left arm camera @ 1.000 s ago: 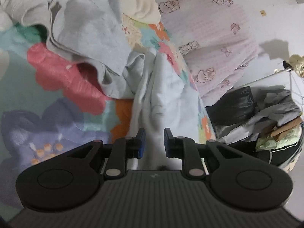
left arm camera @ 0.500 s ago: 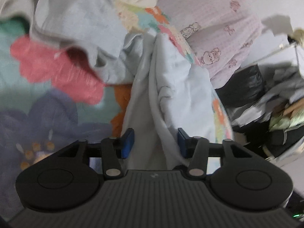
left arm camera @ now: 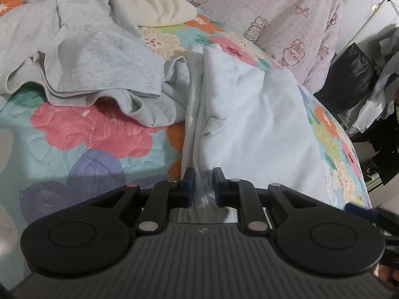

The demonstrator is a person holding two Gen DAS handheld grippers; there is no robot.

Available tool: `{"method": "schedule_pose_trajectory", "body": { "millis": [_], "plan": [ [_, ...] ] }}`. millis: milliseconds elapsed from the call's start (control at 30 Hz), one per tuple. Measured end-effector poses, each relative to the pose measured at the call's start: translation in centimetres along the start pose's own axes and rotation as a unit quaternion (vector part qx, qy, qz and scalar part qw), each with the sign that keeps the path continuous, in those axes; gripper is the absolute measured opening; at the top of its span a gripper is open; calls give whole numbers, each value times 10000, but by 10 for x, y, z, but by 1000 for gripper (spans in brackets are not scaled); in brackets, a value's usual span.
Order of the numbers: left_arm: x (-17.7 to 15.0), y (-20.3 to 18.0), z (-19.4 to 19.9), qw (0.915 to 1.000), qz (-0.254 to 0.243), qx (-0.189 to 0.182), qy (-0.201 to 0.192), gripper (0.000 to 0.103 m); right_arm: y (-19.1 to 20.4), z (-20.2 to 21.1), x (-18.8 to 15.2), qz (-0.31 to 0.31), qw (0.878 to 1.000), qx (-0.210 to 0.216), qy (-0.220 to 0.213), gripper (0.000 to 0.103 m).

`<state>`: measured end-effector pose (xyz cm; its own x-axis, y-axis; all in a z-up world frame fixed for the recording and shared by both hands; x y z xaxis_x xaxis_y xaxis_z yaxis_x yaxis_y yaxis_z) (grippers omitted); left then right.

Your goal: Fold clothes

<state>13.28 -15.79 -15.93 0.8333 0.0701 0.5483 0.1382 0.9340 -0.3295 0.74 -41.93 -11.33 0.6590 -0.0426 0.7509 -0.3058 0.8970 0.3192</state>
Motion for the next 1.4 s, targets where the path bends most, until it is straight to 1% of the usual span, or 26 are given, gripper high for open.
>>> {"method": "schedule_pose_trajectory", "body": {
  "millis": [67,100,167,200,267,333,367,500,567,633,733,800,867,933,1000,1067,1100,1133,1167,1200,1233,1267,1300,1333,1367,1400],
  "plan": [
    [1,6,-1,9995,243,-177,97,15,-20,-7,-8,-54,9986,-338,404,53],
    [0,9,-2,9990,352,-240,147,15,-26,-10,-10,-84,9979,-396,504,53],
    [0,14,-5,9979,509,-323,221,15,-35,-17,-14,-260,9974,-350,575,53],
    [0,14,-6,9979,520,-318,229,15,-40,-21,-16,-360,9973,-312,558,53],
    [0,11,-5,9984,446,-269,204,15,-46,-30,-21,-574,9975,-215,347,54],
    [0,10,-4,9988,394,-243,170,15,-52,-42,-28,-614,9969,-340,364,59],
    [0,10,-3,9988,397,-251,161,15,-52,-44,-28,-673,9967,-335,304,60],
    [0,12,-4,9984,459,-272,169,15,-54,-44,-27,-986,9949,-216,81,60],
    [0,12,-5,9985,455,-268,166,15,-53,-37,-25,-999,9948,-188,-45,31],
    [-1,10,-2,9990,318,-260,182,15,-51,-29,-21,-1008,9945,-218,-162,21],
    [-6,11,1,9994,150,-193,256,14,-40,-10,-12,-877,9936,-663,-258,18],
    [-7,9,0,9997,-10,-37,256,14,-32,-4,-11,-721,9931,-887,-249,18],
    [-6,5,-1,9992,-297,206,170,14,-34,-14,-20,-690,9923,-1026,84,17],
    [-6,0,3,9979,-539,357,52,14,-38,-20,-25,-694,9912,-1099,237,17],
    [-1,-4,15,9972,-647,348,-144,14,-43,-18,-23,-901,9907,-1002,207,18],
    [3,-7,28,9961,-740,318,-352,14,-49,-10,-21,-1217,9887,-869,74,22],
    [6,-8,33,9960,-735,265,-444,17,-53,-5,-20,-1374,9873,-801,7,22],
    [11,-10,38,9958,-721,184,-526,19,-56,-1,-19,-1527,9856,-712,-102,30],
    [14,-12,40,9957,-726,109,-572,22,-60,5,-17,-1672,9838,-574,-306,33],
    [18,-14,41,9954,-738,38,-608,27,-64,10,-15,-1816,9811,-436,-509,34],
    [18,-15,39,9958,-709,-33,-584,31,-68,16,-13,-1959,9776,-298,-711,42],
    [18,-15,35,9963,-667,-103,-540,40,-72,21,-11,-2134,9725,-141,-924,52],
    [16,-15,30,9970,-606,-159,-446,43,-78,22,-9,-2360,9654,50,-1107,57],
    [13,-13,22,9979,-549,-122,-321,43,-81,19,-9,-2534,9600,227,-1172,63],
    [10,-11,14,9986,-495,-57,-192,43,-84,14,-9,-2690,9551,371,-1186,65],
    [7,-9,6,9990,-440,8,-63,43,-87,6,-11,-2808,9526,443,-1087,65]
  ]
}}
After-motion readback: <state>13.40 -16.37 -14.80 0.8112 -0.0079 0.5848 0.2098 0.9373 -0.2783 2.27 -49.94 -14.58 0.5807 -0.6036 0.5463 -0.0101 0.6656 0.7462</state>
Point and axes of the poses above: each gripper's, at about its wrist camera, not at the fingertips, and z roughly against the way its jaws point, y to its left, x to its top, the point moved 6 cm from there along -z, roughly the way its jaws point, and after that the axes turned 14 degrees about x, right-handed, at the moved point
